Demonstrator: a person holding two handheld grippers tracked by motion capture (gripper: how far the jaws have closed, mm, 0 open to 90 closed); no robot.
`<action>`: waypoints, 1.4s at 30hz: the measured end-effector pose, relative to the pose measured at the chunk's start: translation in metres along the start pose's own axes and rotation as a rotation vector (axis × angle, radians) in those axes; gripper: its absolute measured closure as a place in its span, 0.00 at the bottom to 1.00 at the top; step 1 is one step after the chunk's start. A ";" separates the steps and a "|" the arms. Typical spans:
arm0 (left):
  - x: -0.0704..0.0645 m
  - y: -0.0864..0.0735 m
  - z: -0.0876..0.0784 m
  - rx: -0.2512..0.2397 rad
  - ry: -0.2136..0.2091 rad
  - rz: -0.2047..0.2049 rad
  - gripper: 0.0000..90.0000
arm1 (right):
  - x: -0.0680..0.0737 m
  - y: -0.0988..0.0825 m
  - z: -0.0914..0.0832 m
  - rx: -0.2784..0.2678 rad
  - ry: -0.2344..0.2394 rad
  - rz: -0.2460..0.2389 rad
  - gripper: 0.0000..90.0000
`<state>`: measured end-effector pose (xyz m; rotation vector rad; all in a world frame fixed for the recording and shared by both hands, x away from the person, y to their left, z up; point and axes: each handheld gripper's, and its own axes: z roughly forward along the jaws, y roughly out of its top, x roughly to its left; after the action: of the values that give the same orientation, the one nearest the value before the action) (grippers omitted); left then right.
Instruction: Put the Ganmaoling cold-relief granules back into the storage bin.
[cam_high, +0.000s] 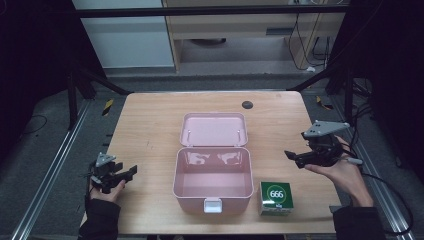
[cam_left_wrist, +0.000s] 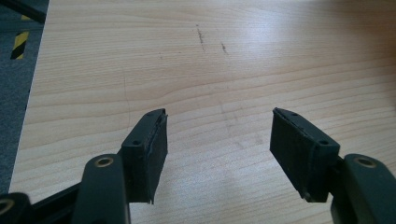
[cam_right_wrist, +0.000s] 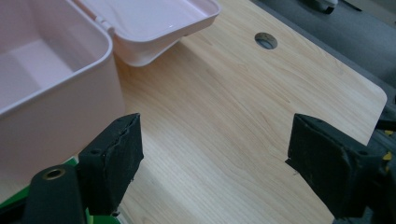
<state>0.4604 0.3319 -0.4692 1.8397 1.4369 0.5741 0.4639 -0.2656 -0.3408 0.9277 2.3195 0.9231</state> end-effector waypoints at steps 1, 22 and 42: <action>0.000 0.000 0.000 0.001 0.000 0.001 0.40 | 0.001 0.002 -0.001 0.013 0.005 -0.022 0.20; -0.003 0.000 0.001 0.014 -0.003 0.022 0.40 | 0.032 0.024 0.003 0.192 0.155 -0.279 0.18; -0.004 0.000 0.001 0.021 0.004 0.046 0.39 | 0.056 0.027 0.009 0.345 0.262 -0.439 0.12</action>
<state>0.4601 0.3274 -0.4698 1.8928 1.4115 0.5878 0.4437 -0.2061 -0.3373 0.3968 2.8071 0.4921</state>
